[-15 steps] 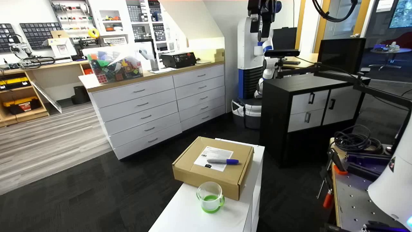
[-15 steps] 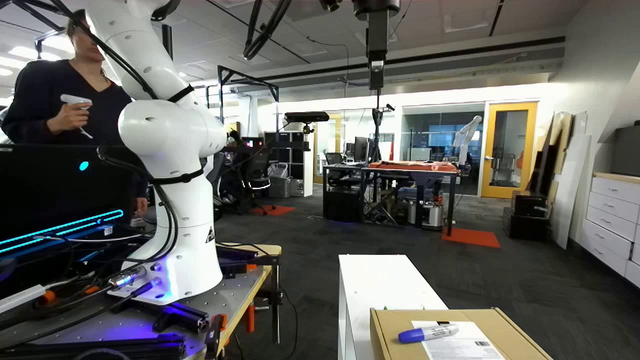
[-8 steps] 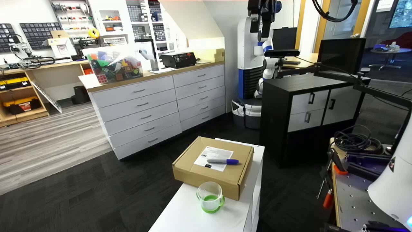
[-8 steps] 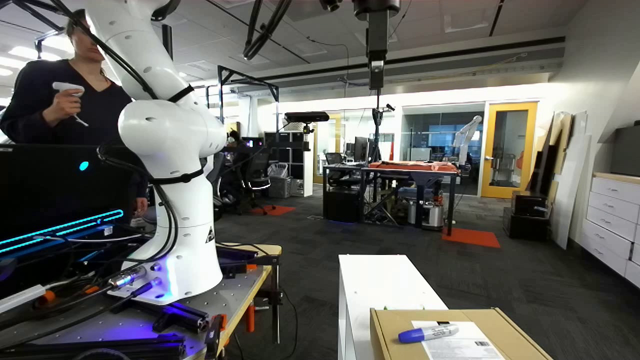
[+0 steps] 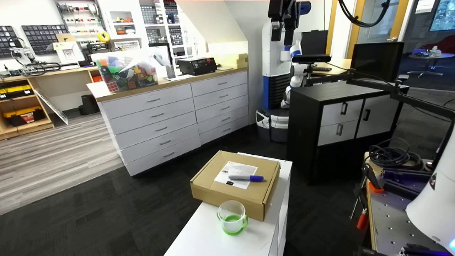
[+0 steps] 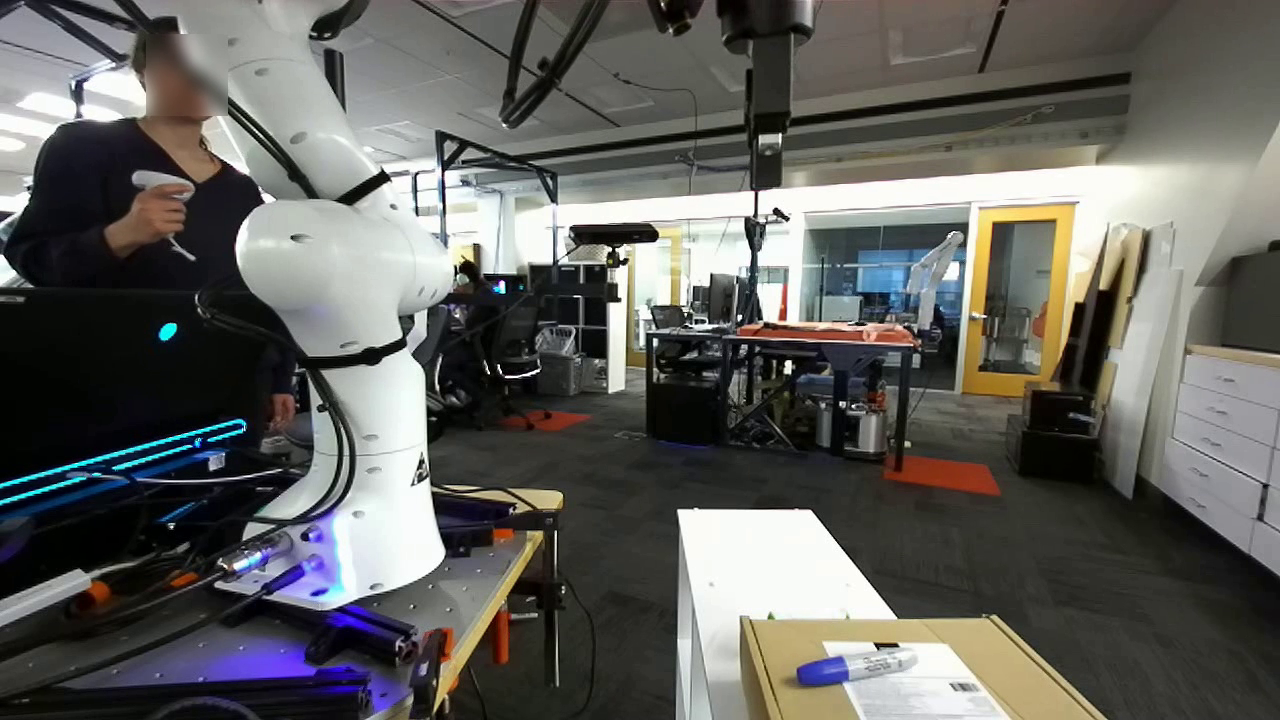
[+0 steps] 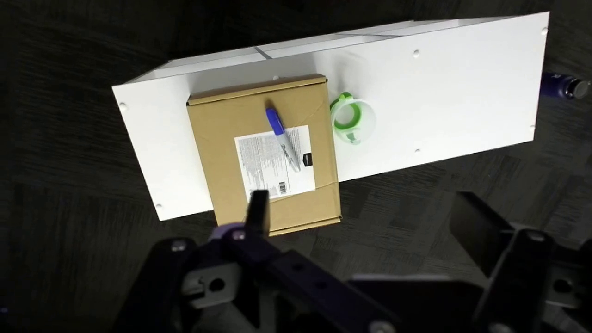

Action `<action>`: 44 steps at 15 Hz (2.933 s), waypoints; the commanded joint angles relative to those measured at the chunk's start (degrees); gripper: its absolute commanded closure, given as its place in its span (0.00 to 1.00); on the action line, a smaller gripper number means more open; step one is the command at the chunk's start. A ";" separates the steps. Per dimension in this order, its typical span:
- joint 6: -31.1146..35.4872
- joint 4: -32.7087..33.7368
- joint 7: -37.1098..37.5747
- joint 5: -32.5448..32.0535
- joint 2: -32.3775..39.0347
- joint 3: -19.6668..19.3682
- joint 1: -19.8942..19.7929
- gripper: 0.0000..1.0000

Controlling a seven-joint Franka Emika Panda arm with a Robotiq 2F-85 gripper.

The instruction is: Put the marker in the cup

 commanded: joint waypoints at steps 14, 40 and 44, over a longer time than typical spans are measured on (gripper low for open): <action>8.27 5.16 -10.53 0.19 18.17 2.48 -0.15 0.00; 19.72 8.60 -19.57 -0.39 29.99 5.19 -0.73 0.00; 24.00 7.98 -22.01 -0.04 31.82 5.66 -0.86 0.00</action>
